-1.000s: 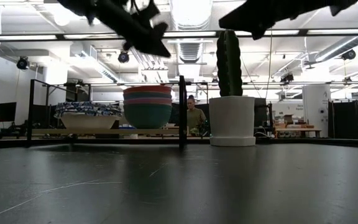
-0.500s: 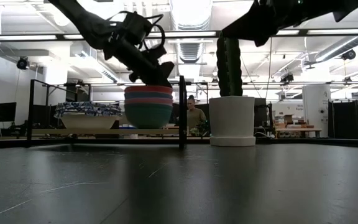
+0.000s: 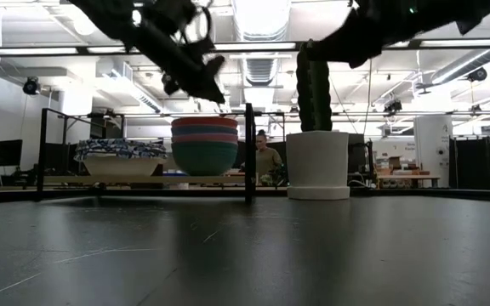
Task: Place and stack bowls onto a shelf
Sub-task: Return to Home Position
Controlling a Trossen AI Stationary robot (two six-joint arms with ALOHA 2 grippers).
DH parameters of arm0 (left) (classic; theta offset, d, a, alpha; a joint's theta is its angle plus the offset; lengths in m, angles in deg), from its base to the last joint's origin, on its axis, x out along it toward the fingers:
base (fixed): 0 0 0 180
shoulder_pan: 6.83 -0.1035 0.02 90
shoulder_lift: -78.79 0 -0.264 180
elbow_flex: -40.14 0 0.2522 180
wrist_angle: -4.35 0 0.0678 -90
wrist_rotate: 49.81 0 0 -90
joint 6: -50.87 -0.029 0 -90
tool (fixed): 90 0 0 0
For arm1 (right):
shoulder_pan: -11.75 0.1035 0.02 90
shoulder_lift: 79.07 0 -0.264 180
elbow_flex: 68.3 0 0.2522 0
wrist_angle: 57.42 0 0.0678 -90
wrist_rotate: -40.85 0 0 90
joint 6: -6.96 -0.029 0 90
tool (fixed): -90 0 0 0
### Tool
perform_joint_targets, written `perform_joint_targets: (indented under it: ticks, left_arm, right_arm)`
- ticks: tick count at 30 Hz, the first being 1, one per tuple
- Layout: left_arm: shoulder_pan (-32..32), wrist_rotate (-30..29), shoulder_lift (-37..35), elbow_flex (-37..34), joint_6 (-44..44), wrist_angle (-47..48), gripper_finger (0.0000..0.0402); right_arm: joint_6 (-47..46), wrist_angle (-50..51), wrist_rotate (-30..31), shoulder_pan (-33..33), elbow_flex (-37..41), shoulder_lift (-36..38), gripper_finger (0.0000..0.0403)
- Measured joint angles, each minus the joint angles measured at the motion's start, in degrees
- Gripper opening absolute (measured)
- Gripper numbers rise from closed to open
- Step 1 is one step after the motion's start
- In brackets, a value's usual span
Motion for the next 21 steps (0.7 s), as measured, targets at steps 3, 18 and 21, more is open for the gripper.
perform_joint_targets:
  ticks: [3,18,21]
  left_arm:
    - [3.90,2.07,-5.79,-1.72,-0.06,3.29,0.0000]
    - [23.61,4.50,-42.02,-25.68,1.89,1.13,0.0000]
    - [23.69,4.39,-47.56,-29.85,2.15,-0.49,0.0000]
  right_arm:
    - [2.24,-1.69,-4.24,0.00,2.58,0.71,0.0047]
    - [2.59,-6.14,-8.02,-0.04,16.22,18.75,0.0047]
    - [2.67,-6.39,-8.02,-0.04,18.71,23.80,0.0047]
